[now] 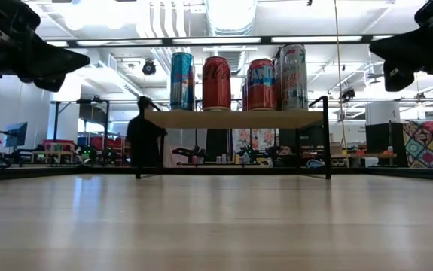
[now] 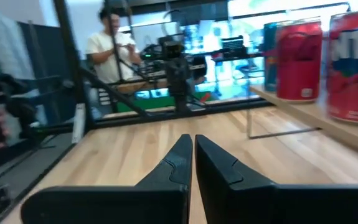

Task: Place canned beverage on shelf
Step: Return to Home Position

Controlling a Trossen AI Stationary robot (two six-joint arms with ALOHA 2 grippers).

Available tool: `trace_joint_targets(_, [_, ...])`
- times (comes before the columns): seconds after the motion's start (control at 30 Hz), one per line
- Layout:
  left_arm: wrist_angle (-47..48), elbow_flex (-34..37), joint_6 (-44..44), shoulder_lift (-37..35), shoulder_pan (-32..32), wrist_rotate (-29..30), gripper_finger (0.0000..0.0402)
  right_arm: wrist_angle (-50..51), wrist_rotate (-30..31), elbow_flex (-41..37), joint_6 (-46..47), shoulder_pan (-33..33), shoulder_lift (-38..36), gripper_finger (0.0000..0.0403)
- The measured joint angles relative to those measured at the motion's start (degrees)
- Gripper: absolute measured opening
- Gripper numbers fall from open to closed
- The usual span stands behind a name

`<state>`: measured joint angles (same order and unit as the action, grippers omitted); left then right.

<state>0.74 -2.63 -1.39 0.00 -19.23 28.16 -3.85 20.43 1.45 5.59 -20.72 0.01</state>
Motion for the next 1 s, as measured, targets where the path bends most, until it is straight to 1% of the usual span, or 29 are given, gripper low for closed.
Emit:
trace_joint_targets(0.07, [1.0, -0.6, -0.4, 0.0, 0.0, 0.0, 0.0, -0.4, -2.1, 0.0, 0.7, 0.0, 0.0, 0.0009])
trace_joint_targets(0.13, [1.3, -0.8, -1.5, 0.0, 0.0, 0.0, 0.0, -3.1, -3.1, -0.6, 0.6, 0.5, 0.1, 0.0009])
trace_joint_targets(0.2, [1.2, -0.8, -2.3, 0.0, 0.0, 0.0, 0.0, -7.5, -3.8, -0.7, -1.6, 1.6, 0.1, 0.0009])
trace_joint_targets(0.27, [0.7, -0.6, -2.6, 0.0, 0.2, 0.1, 0.0, -10.6, -6.0, -0.7, -3.9, 2.7, 0.3, 0.0009])
trace_joint_targets(0.37, [0.7, -0.5, -2.9, 0.0, 0.8, 1.5, 0.0, -11.6, -7.4, -0.7, -5.1, 4.3, 0.5, 0.0009])
trace_joint_targets(0.43, [0.7, -0.5, -3.0, 0.0, 1.1, 5.0, 0.0, -10.7, -7.4, -0.7, -5.2, 5.3, 0.5, 0.0009])
trace_joint_targets(0.53, [0.7, -0.5, -2.8, 0.0, 1.1, 12.2, 0.0, -9.8, -7.4, -0.7, -5.2, 6.8, 0.4, 0.0009])
trace_joint_targets(0.6, [0.7, -0.5, -2.8, 0.0, 1.1, 13.3, 0.0, -9.8, -7.4, -0.7, -5.2, 7.9, 0.4, 0.0009])
trace_joint_targets(0.73, [1.2, -0.7, -1.2, 0.0, 1.1, 9.7, 0.0, -9.5, -7.4, -0.7, -3.1, 10.9, 0.5, 0.0009])
trace_joint_targets(0.8, [3.7, -2.0, 0.9, 0.0, 1.1, 6.9, 0.0, -9.1, -8.1, -0.7, -0.7, 12.5, 0.5, 0.0009])
trace_joint_targets(0.93, [6.6, -3.8, 2.6, 0.0, 1.1, 1.9, 0.0, -5.8, -15.6, -0.8, 3.1, 14.1, 0.5, 0.0008])
trace_joint_targets(1.0, [6.2, -3.6, 2.9, 0.0, 1.1, 0.1, 0.0, -4.4, -17.1, -0.8, 4.0, 14.1, 0.5, 0.0008])
